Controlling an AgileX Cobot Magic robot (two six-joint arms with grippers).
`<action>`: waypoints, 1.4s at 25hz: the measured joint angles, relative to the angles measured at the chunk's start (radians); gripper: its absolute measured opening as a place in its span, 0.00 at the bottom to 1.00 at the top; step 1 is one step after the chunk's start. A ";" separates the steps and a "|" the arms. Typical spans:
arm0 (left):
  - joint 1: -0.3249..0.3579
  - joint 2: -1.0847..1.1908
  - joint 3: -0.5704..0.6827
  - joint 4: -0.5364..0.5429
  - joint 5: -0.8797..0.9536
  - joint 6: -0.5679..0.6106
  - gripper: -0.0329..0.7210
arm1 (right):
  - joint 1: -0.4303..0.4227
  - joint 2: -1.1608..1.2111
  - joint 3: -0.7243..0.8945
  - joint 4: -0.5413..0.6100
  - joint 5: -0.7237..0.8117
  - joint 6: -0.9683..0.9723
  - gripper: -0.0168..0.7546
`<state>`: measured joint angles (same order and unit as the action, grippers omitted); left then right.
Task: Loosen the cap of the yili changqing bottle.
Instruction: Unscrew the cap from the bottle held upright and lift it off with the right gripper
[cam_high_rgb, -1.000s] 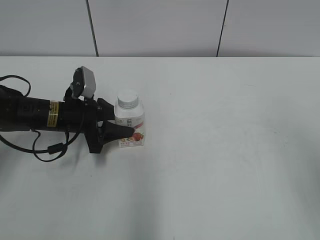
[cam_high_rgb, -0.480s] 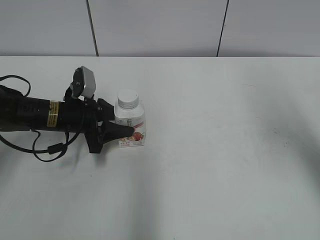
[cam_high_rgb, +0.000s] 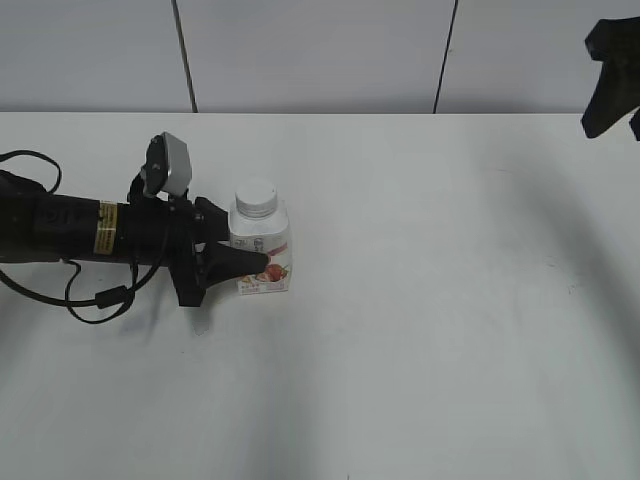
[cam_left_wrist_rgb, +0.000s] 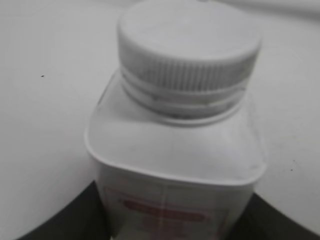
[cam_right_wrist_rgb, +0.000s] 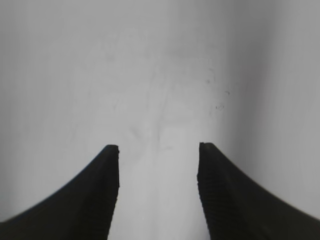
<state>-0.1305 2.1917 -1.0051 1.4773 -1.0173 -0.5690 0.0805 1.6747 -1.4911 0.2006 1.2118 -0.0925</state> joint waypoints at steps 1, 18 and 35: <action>0.000 0.000 0.000 0.000 0.000 0.000 0.53 | 0.000 0.023 -0.017 0.000 0.000 0.004 0.55; 0.000 0.000 0.000 0.000 -0.001 0.000 0.52 | 0.210 0.221 -0.229 -0.026 0.005 0.108 0.55; 0.000 0.000 0.000 0.000 -0.002 0.000 0.52 | 0.479 0.432 -0.522 0.048 0.005 0.204 0.55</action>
<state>-0.1305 2.1917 -1.0051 1.4773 -1.0192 -0.5690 0.5594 2.1071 -2.0131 0.2485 1.2168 0.1113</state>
